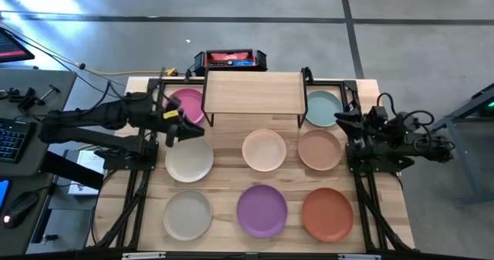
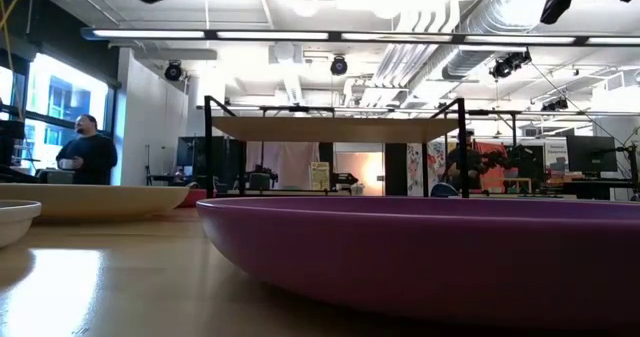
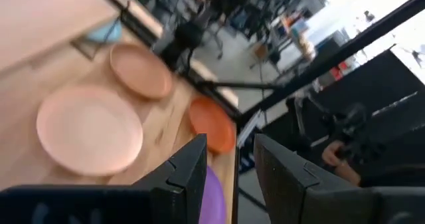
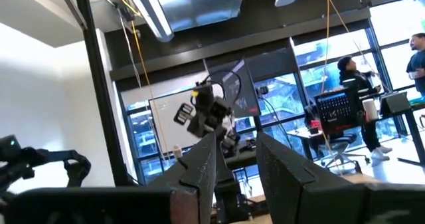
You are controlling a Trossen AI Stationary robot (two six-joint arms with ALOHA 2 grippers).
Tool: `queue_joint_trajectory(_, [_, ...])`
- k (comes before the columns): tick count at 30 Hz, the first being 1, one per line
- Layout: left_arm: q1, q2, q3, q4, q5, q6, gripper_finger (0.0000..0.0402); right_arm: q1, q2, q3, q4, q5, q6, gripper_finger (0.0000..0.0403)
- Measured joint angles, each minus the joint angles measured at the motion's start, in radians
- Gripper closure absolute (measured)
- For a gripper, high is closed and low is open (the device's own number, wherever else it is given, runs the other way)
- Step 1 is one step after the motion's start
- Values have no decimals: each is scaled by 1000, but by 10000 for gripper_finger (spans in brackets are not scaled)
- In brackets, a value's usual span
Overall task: Place and stack plates onto a shelf
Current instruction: Put the white plate on the shelf
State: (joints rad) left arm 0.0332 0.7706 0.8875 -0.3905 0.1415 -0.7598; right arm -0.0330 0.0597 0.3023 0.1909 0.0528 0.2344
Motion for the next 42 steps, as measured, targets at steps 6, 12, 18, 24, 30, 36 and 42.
queue_joint_trajectory(6, [-49, 72, 0, -147, 3, -66, 289, 0, 0, 4, -17, 0, 0, 308])
queue_joint_trajectory(12, [-123, 190, 0, -245, -1, -161, 289, 0, 0, 4, -17, 0, 0, 308])
queue_joint_trajectory(18, [-173, 322, 0, -277, 1, -217, 289, 0, 0, 4, -10, 0, 1, 308])
queue_joint_trajectory(24, [-193, 418, 0, -273, 4, -248, 289, 0, 0, 4, -7, 20, 28, 308])
queue_joint_trajectory(30, [-219, 489, 0, -270, 4, -330, 289, 0, 2, 4, -32, 73, 72, 293])
queue_joint_trajectory(36, [-234, 549, 0, -277, 3, -384, 289, 0, 41, 4, -36, 101, 72, 249])
queue_joint_trajectory(42, [-234, 613, 0, -280, -5, -415, 289, 0, 80, 4, -37, 113, 71, 231])
